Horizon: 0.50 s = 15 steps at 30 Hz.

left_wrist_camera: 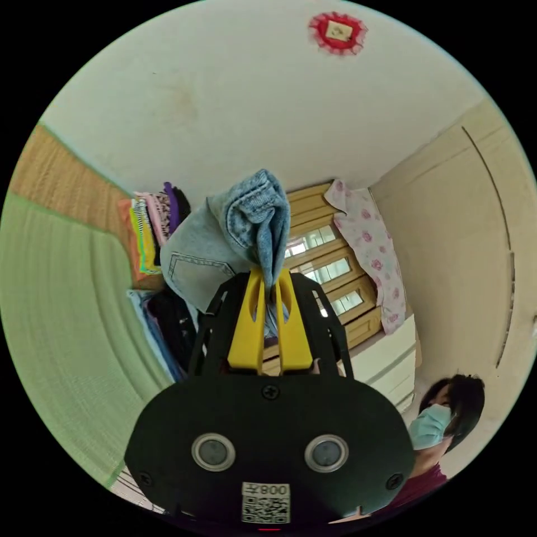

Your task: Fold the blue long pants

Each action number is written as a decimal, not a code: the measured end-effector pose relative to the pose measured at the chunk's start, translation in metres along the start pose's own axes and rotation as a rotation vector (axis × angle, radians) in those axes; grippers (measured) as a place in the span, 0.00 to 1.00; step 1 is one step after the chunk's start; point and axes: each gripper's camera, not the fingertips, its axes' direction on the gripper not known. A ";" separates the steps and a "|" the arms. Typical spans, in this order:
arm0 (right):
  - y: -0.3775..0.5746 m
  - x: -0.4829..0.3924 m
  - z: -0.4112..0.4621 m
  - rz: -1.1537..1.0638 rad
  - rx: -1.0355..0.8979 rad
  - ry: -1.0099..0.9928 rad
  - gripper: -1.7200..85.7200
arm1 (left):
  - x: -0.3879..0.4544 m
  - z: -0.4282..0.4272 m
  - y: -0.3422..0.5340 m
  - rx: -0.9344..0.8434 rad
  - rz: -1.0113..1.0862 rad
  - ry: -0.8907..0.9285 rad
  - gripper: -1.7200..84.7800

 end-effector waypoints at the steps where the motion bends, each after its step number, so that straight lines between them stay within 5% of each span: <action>1: -0.005 -0.009 -0.022 -0.029 0.029 0.018 0.09 | 0.027 0.041 -0.023 -0.043 0.054 0.038 0.06; 7: 0.015 -0.022 -0.214 -0.130 0.254 0.205 0.10 | 0.097 0.237 -0.082 -0.306 0.186 0.071 0.07; 12: 0.111 0.138 -0.312 0.236 0.413 0.265 0.10 | 0.040 0.356 -0.079 -0.588 0.055 -0.215 0.07; 15: 0.163 0.209 -0.323 0.344 0.467 0.129 0.11 | 0.024 0.371 -0.082 -0.579 -0.003 -0.101 0.07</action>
